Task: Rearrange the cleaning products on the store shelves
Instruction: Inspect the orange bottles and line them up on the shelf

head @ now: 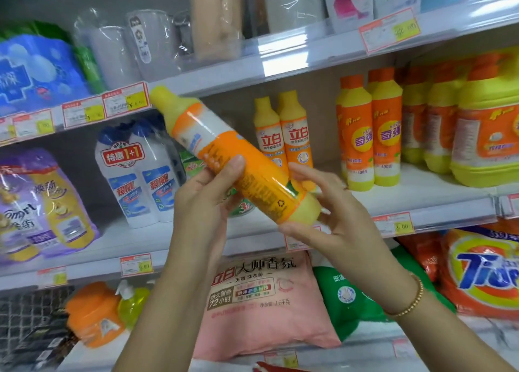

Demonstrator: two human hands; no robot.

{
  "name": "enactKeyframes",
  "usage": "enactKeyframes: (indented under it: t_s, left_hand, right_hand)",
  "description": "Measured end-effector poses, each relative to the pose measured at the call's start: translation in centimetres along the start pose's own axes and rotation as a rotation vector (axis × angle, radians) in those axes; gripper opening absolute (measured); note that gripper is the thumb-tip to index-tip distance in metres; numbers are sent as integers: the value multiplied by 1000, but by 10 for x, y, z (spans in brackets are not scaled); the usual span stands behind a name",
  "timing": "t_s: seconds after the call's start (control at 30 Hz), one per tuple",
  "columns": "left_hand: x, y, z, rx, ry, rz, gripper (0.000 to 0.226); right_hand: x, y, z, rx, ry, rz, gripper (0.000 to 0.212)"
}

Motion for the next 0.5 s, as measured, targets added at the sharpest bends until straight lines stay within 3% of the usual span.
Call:
enactKeyframes:
  t_s: [0.1, 0.23, 0.3, 0.37, 0.43, 0.5]
  left_hand:
    - [-3, -1, -5, -30, 0, 78, 30]
    - [7, -7, -9, -15, 35, 15, 31]
    - [13, -9, -6, 13, 39, -71, 34]
    - [18, -7, -3, 6, -2, -151, 34]
    - [18, -5, -3, -41, -83, -185, 39]
    - [15, -2, -8, -112, -209, -130, 42]
  right_hand:
    - [1, -1, -8, -236, -452, 159, 61]
    - [3, 1, 5, -154, -505, 231, 62]
    - [-2, 3, 15, -6, -241, 160, 57]
    - [-6, 5, 25, 183, 166, -17, 54]
    - [-4, 2, 37, 415, 581, -191, 73]
    - [0, -6, 43, 624, 847, -302, 88]
Point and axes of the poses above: each hand's wrist, its own y-axis towards the middle knuckle, its own x-axis out of the palm, z = x × y, the point moved 6 cm from there along y, towards the middle knuckle, and after that the axes turned 11 degrees about x, right-handed, at the moved point
